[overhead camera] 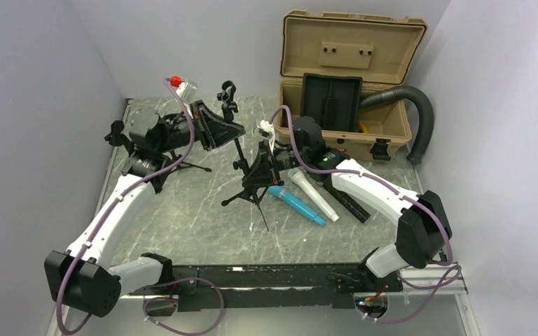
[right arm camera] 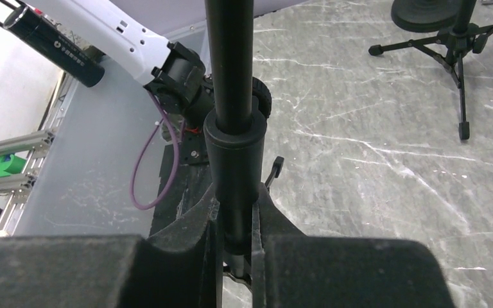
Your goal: Remove the microphone from the stand
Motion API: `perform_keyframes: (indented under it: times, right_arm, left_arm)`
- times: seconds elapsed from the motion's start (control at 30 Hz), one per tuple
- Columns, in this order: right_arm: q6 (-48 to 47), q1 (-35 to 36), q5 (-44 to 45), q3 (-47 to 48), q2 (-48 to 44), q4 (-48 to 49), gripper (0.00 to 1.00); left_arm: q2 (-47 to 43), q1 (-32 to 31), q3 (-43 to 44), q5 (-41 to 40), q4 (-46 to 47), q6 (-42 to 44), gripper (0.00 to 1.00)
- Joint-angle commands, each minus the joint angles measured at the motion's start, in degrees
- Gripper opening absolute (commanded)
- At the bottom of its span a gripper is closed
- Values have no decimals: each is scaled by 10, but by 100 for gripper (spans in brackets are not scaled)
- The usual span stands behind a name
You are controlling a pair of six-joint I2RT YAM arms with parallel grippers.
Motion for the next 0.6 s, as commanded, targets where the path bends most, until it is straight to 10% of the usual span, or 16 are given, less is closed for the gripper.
perform_keyframes:
  times: [0.0, 0.17, 0.57]
  right_arm:
    - [-6, -2, -15, 0, -20, 25, 0]
    - [4, -11, -30, -19, -50, 44, 0]
    - [75, -50, -69, -48, -92, 105, 0]
  left_arm:
    - [-21, -2, 4, 10, 13, 45, 33]
    - [-46, -2, 8, 24, -92, 186, 98]
    - [-73, -58, 32, 15, -365, 556, 93]
